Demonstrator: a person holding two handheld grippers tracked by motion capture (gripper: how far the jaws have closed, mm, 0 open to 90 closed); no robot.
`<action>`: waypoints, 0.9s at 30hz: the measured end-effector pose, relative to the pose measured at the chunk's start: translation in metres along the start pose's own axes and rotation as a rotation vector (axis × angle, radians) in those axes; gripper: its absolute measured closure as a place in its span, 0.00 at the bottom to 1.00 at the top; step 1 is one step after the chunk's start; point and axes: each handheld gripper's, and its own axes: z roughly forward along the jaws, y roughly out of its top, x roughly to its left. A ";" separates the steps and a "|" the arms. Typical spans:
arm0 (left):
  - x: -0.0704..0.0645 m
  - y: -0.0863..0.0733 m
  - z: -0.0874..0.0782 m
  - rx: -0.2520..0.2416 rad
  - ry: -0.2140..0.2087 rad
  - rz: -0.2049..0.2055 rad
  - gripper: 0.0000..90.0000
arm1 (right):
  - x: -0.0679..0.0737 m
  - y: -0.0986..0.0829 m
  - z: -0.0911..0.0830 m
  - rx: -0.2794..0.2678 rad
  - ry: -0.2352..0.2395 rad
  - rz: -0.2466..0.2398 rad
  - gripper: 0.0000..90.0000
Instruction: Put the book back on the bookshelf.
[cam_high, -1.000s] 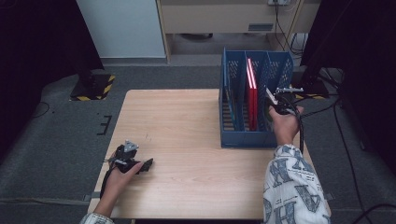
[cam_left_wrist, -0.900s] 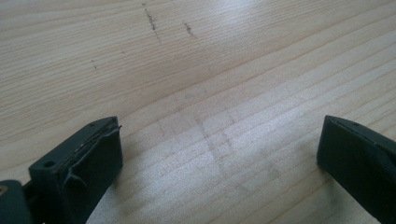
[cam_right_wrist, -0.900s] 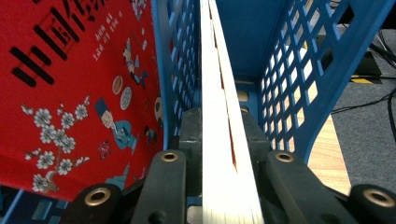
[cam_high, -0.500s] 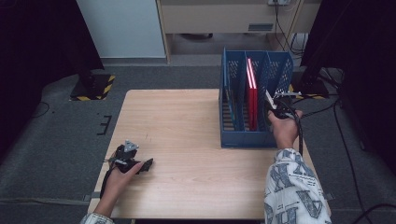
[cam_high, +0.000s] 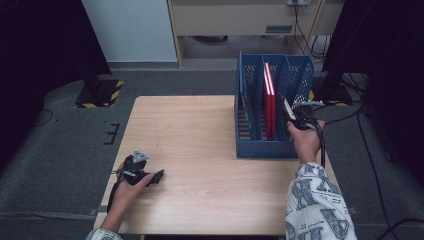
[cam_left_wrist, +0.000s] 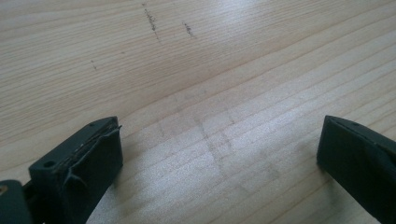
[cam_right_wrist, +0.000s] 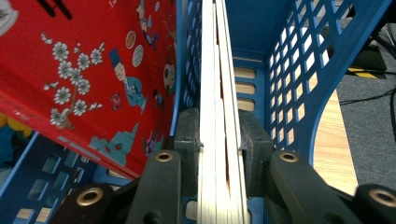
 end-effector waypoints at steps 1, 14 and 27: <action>0.000 0.000 0.000 0.000 0.000 0.000 0.00 | 0.000 0.000 -0.001 -0.003 0.002 -0.003 0.81; 0.000 0.000 0.000 0.000 0.000 0.000 0.00 | -0.004 -0.007 -0.016 -0.007 0.048 -0.004 0.74; 0.000 0.000 0.000 -0.001 0.001 -0.001 0.00 | -0.004 -0.018 -0.014 0.005 -0.001 -0.031 0.84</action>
